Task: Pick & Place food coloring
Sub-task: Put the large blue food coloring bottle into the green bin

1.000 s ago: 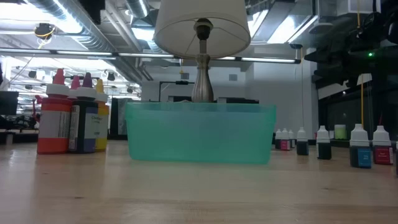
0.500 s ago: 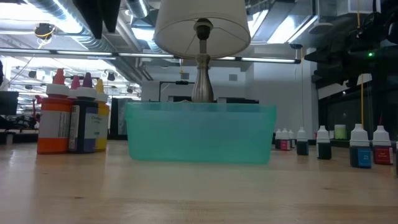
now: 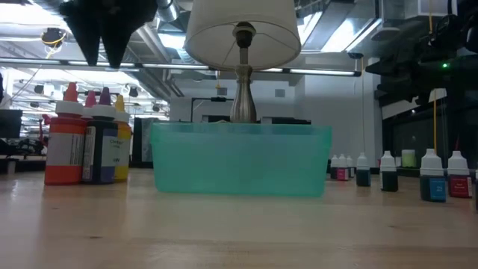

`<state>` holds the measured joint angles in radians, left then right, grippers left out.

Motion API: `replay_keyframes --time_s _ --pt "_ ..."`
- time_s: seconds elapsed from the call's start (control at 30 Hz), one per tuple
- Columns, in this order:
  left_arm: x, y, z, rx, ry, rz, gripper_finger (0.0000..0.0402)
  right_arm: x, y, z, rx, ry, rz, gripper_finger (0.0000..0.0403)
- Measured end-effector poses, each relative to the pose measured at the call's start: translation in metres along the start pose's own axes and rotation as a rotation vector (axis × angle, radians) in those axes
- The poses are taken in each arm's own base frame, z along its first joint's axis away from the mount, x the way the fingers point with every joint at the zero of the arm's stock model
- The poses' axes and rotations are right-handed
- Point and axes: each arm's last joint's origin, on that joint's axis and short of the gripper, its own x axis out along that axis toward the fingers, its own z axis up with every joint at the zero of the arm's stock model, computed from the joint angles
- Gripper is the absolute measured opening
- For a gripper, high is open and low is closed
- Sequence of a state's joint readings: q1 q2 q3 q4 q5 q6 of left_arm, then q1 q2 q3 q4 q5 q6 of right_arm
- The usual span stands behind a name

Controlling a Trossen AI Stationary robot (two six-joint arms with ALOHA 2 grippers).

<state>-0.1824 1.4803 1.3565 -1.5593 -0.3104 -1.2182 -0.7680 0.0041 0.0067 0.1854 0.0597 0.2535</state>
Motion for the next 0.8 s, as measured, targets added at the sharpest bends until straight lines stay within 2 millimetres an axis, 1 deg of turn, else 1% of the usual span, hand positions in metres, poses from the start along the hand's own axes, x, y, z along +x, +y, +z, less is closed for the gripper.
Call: replay_keyframes --time_s 0.17,0.43,0.63,0.8 --pt "0.009 -0.005 -0.004 0.043 -0.019 -0.005 0.0342 0.000 0.000 0.000 0.000 0.000 0.000 0.0399" --pt "0.022 -0.006 -0.007 0.089 -0.002 0.010 0.0342 0.000 0.000 0.000 0.000 0.001 0.000 0.0399" --pt "0.034 -0.009 -0.010 0.013 -0.003 0.006 0.0342 0.000 0.000 0.000 0.000 0.001 0.000 0.0399" --pt "0.044 -0.015 -0.012 -0.041 -0.014 -0.032 0.0342 0.000 0.000 0.000 0.000 0.001 0.000 0.0399"
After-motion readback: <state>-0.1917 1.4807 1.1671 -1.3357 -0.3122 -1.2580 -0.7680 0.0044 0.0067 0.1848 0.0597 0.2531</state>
